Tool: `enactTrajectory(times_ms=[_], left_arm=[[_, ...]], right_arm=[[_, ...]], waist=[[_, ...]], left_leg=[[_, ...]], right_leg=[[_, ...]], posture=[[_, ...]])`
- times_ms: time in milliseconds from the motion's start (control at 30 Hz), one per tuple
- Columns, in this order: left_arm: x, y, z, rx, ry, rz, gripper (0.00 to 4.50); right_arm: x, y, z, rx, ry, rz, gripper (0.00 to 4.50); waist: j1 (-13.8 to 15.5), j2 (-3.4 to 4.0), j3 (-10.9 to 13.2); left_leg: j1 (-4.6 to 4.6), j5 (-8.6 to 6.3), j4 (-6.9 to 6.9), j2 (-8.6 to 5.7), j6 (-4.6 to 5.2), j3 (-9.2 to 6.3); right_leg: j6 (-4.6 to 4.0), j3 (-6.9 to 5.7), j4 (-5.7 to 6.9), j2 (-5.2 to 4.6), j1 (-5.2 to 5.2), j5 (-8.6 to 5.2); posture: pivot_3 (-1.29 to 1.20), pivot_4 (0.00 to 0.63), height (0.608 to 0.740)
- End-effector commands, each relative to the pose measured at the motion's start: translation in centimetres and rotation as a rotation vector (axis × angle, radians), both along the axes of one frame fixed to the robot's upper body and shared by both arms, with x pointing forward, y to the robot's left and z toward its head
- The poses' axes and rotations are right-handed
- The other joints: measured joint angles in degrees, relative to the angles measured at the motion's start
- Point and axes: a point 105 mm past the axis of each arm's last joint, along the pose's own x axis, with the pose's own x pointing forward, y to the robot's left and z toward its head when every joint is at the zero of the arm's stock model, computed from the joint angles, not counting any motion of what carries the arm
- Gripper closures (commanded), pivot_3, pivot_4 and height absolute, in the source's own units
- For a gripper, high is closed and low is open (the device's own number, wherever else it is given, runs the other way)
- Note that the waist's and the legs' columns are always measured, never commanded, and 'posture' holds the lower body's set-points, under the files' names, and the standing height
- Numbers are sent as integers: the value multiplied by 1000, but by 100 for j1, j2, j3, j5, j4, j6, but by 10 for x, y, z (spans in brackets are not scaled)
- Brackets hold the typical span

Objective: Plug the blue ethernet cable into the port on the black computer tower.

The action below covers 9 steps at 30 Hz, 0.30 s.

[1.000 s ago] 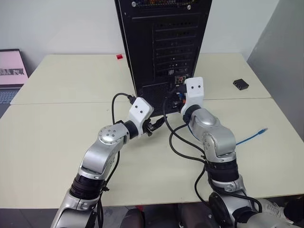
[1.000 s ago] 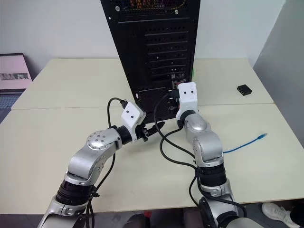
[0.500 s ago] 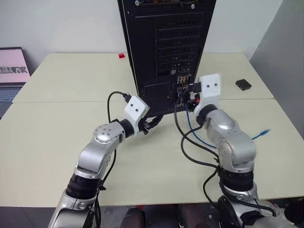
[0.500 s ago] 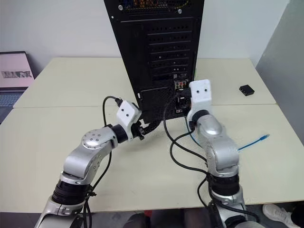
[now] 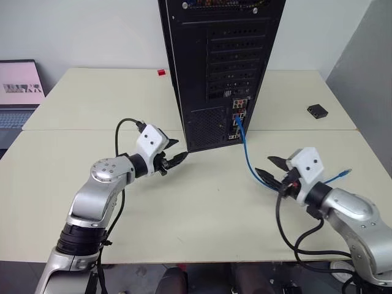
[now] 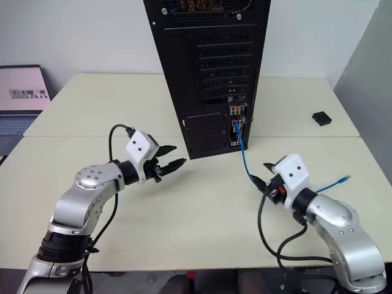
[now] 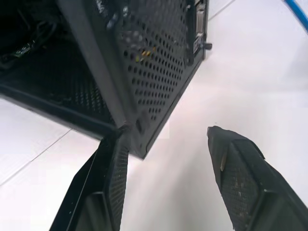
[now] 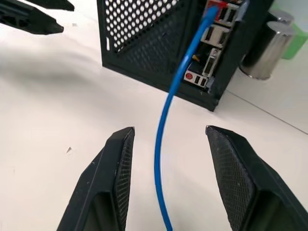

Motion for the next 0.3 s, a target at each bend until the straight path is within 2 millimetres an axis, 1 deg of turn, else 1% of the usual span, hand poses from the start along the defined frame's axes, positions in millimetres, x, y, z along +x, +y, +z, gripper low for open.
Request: enactTrajectory(times_ms=[33, 167, 300], left_arm=[[-3, 9, 11, -12, -41, -12, 1817], [-3, 12, 13, -18, -51, -13, 1817], [-5, 10, 15, -49, -59, -15, 1817]], right_arm=[[-2, -8, 24, 6, -106, 41, 2008], [-1, -13, 32, 8, -126, 55, 2008], [0, -15, 32, -3, -121, 68, 2008]], waist=[[1, 0, 0], [24, 0, 0], [43, 0, 0]], left_leg=[[1, 0, 0, 0, 0, 0], [0, 0, 2, -1, 0, 0], [-2, 1, 1, -1, 0, -2]], right_leg=[[2, 1, -2, 0, 1, 2], [2, 1, -3, 0, 2, 3], [1, 0, -4, -2, 3, 4]], posture=[[0, 150, 740], [0, 150, 740], [0, 150, 740]])
